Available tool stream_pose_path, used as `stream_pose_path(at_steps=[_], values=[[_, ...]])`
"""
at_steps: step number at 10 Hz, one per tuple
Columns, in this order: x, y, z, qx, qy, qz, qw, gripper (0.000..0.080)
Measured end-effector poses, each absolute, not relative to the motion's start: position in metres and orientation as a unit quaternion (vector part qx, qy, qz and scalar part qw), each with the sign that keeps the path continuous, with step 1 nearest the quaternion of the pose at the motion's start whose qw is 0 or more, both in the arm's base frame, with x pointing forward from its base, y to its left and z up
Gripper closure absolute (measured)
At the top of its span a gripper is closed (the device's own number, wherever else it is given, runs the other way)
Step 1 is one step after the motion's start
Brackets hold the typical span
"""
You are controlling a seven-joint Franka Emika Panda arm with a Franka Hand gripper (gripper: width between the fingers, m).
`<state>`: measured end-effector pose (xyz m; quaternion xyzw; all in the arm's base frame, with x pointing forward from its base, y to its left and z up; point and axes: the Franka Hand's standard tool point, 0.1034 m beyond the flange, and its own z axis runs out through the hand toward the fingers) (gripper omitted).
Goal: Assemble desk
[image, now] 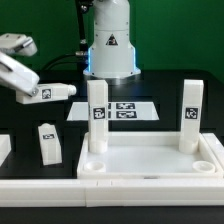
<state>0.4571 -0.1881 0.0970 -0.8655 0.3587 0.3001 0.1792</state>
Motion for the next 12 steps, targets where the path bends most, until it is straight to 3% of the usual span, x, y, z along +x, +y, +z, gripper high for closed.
stream_pose_path(at_steps=[2, 3, 5, 6, 9, 10, 12], values=[[0.461, -0.188, 0.091, -0.889, 0.368, 0.225, 0.15, 0.0515], [0.468, -0.186, 0.097, -0.898, 0.367, 0.197, 0.142, 0.0515], [0.528, -0.181, 0.138, -0.929, 0.33, 0.104, 0.131, 0.0515], [0.548, -0.169, 0.149, -0.941, 0.311, 0.059, 0.119, 0.0515], [0.549, -0.166, 0.144, -0.945, 0.316, -0.032, 0.077, 0.0515], [0.556, -0.166, 0.146, -0.945, 0.312, -0.083, 0.052, 0.0515], [0.593, -0.121, 0.179, -0.941, 0.284, -0.183, 0.014, 0.0515]])
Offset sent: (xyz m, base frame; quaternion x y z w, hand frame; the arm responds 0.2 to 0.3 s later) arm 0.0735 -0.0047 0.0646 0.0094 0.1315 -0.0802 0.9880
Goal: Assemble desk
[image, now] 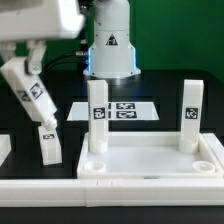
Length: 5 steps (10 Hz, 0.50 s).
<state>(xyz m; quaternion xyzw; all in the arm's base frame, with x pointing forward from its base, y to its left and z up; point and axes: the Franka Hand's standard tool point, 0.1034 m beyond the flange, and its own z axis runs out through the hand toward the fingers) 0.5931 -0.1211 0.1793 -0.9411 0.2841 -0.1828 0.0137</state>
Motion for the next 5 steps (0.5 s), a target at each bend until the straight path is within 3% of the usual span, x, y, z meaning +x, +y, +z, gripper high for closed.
stream_pose_path(at_steps=[1, 3, 5], values=[[0.602, -0.083, 0.186, -0.937, 0.262, -0.229, 0.007, 0.0515], [0.604, -0.018, 0.184, -0.925, 0.26, -0.277, 0.017, 0.0515], [0.604, -0.02, 0.181, -0.911, 0.245, -0.332, -0.008, 0.0515]])
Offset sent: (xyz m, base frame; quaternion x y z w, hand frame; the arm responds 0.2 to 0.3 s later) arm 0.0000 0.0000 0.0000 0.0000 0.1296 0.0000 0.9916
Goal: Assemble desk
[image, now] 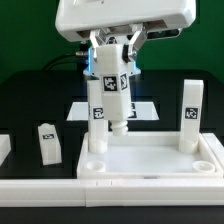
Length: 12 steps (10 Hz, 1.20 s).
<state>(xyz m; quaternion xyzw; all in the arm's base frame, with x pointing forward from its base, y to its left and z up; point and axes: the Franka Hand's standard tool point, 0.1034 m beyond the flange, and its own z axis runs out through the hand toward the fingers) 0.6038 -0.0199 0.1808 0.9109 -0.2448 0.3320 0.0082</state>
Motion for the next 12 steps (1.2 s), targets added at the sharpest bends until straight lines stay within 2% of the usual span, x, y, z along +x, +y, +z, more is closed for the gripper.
stream_pose_path(at_steps=[2, 4, 6, 10, 12], values=[[0.605, -0.009, 0.175, 0.922, -0.217, 0.321, 0.013, 0.0515], [0.613, 0.057, 0.169, 0.939, -0.118, 0.324, 0.019, 0.0515], [0.609, 0.096, 0.16, 0.946, -0.096, 0.309, 0.012, 0.0515], [0.609, 0.09, 0.159, 0.947, -0.094, 0.308, 0.016, 0.0514], [0.628, 0.092, 0.161, 0.95, -0.03, 0.308, 0.041, 0.0514]])
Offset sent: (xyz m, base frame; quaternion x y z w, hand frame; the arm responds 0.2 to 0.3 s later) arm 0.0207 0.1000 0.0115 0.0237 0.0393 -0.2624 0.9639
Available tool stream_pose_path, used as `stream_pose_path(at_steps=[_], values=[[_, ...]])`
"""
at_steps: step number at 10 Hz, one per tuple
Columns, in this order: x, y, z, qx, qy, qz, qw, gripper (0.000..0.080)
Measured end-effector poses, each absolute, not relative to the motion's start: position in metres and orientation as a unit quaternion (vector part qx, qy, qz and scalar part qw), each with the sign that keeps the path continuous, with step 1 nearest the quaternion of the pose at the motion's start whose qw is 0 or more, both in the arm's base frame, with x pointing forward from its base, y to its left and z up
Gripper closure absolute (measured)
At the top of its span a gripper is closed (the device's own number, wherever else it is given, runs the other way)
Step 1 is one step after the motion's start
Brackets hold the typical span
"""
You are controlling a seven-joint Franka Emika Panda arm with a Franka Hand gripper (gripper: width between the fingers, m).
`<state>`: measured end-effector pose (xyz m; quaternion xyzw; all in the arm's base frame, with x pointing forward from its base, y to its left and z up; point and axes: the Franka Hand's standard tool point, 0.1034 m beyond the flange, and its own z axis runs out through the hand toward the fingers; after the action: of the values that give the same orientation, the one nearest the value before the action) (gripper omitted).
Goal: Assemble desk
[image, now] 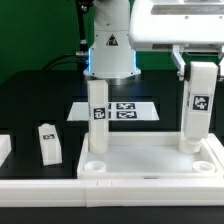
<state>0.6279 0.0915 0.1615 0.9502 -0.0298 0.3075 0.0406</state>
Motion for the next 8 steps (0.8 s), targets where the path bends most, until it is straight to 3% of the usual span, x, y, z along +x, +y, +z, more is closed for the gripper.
stream_pose_path(at_steps=[5, 8], values=[[0.63, 0.085, 0.157, 0.951, -0.045, 0.305, 0.029, 0.0514], [0.63, 0.114, 0.145, 0.953, -0.061, 0.296, 0.01, 0.0514]])
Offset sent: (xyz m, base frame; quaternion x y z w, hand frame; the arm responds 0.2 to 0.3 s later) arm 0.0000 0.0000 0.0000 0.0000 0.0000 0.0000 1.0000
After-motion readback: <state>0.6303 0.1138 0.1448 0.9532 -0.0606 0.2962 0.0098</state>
